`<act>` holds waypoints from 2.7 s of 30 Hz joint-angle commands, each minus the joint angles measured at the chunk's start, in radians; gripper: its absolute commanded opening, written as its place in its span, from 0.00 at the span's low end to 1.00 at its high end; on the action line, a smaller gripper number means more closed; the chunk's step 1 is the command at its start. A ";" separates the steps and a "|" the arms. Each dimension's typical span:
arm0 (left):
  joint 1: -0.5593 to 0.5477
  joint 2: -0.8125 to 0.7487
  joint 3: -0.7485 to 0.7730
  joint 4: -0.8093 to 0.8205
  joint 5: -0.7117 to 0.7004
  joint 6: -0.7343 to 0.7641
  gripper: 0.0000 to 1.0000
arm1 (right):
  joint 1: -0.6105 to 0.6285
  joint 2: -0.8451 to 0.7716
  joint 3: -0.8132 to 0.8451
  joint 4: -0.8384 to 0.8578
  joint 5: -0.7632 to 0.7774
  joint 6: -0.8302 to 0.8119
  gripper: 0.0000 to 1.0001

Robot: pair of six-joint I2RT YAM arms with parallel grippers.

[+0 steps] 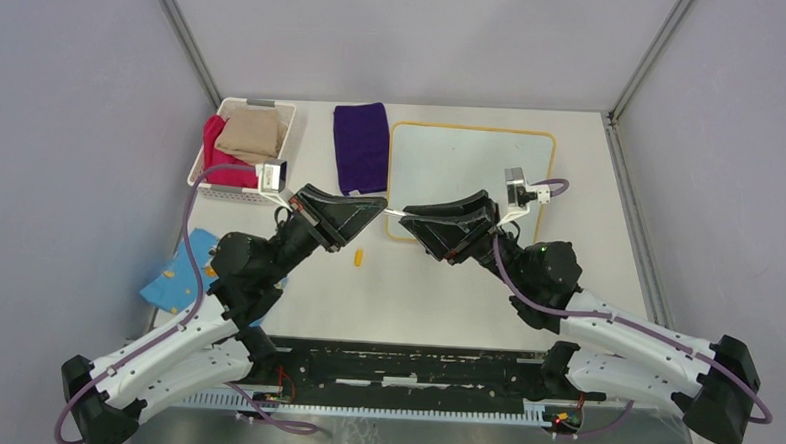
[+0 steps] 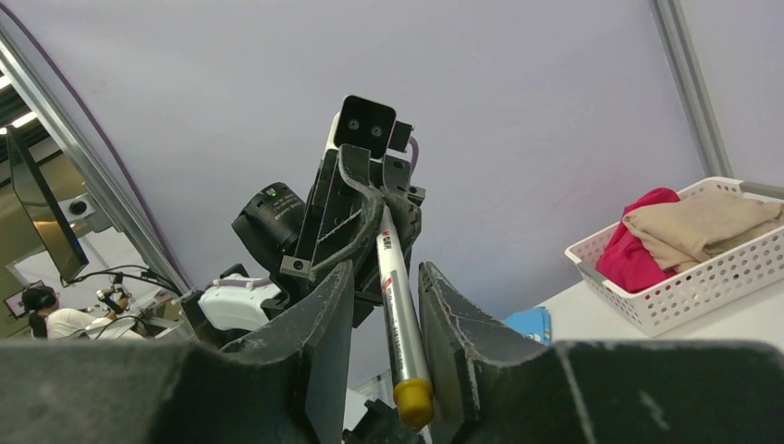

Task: Write a sentence on the whiteboard

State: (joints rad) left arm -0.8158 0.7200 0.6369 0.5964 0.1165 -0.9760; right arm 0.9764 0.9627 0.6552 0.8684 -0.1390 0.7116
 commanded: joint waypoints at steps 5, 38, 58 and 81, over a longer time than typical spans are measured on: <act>0.000 0.007 0.041 0.004 0.016 -0.020 0.02 | -0.012 -0.025 0.046 -0.016 -0.017 -0.016 0.32; 0.000 0.009 0.023 -0.003 -0.006 -0.017 0.03 | -0.011 0.007 0.021 0.098 -0.037 0.023 0.02; 0.000 -0.117 0.244 -0.836 -0.323 0.570 0.89 | -0.010 -0.243 0.245 -1.008 0.597 -0.560 0.00; 0.000 0.157 0.242 -0.846 -0.315 0.716 0.89 | -0.010 -0.319 0.020 -1.052 0.711 -0.563 0.00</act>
State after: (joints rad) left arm -0.8158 0.8410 0.8772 -0.3119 -0.2260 -0.3199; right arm 0.9649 0.6250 0.6823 -0.2413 0.5369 0.1520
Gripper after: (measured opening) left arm 0.888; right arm 0.178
